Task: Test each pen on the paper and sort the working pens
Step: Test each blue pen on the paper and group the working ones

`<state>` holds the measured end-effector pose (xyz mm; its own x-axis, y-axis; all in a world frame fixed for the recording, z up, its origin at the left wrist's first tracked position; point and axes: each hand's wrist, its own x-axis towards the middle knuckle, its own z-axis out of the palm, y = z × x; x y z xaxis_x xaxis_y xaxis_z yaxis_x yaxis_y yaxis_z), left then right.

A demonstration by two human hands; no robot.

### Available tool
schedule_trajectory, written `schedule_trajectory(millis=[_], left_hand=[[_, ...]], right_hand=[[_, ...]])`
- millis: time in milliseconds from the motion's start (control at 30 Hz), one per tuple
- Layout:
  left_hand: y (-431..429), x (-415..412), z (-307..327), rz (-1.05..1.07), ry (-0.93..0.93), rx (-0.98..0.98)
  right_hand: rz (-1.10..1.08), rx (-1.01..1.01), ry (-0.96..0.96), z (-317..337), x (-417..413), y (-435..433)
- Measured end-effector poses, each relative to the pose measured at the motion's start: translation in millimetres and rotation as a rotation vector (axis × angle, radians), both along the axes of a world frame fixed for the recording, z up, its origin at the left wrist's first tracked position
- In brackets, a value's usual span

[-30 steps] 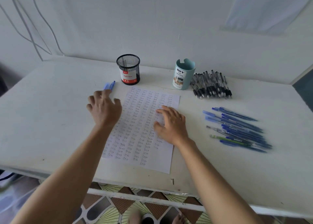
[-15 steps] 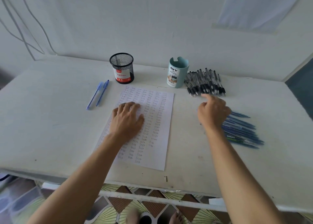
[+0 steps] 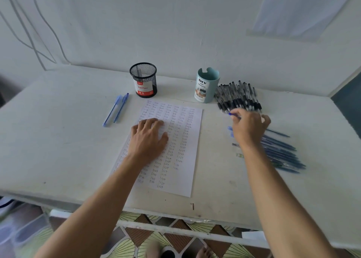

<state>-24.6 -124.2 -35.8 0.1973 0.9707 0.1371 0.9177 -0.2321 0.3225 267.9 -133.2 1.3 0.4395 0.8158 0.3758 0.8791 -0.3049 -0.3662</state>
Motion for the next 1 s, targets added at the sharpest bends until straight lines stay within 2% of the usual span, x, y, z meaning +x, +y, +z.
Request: schedule_trajectory(millis=[100,200,267,367,467,567,733,800,900,1000], left_hand=[[0.1,-0.2,0.2,0.003,-0.005,-0.001],[-1.0,0.2,1.3,0.005,-0.022,-0.012],[-1.5,-0.6,2.7,0.005,-0.052,-0.017],[-0.2,-4.9,6.7,0.032,-0.165,-0.026],[0.4,-9.1,8.8,0.034,-0.224,-0.02],[-2.0,-11.0,10.3,-0.032,-0.228,-0.024],[-8.7,-9.1,15.2,-0.126,-0.008,-0.093],[-8.2,-7.0,17.4,-0.142,0.012,-0.104],[-6.0,-7.7,16.6,-0.143,-0.042,-0.121],[-4.1,-10.7,15.9,-0.13,-0.146,-0.135]], right_hand=[[0.304,0.176,-0.047,12.4,-32.1,2.6],[0.555,0.209,0.08,21.5,-77.2,-0.7],[0.558,0.114,0.277,25.2,-103.3,-6.4],[0.48,-0.166,0.528,20.3,-125.8,-10.0],[0.457,-0.304,0.594,7.8,-138.0,-12.1],[0.445,-0.311,0.626,0.7,-140.4,-15.1],[0.497,-0.164,0.502,-9.2,-120.9,-21.0],[0.473,-0.122,0.334,-15.3,-107.2,-24.3],[0.466,-0.257,0.06,-23.2,-91.0,-30.6],[0.488,-0.375,-0.013,-28.5,-85.2,-37.6]])
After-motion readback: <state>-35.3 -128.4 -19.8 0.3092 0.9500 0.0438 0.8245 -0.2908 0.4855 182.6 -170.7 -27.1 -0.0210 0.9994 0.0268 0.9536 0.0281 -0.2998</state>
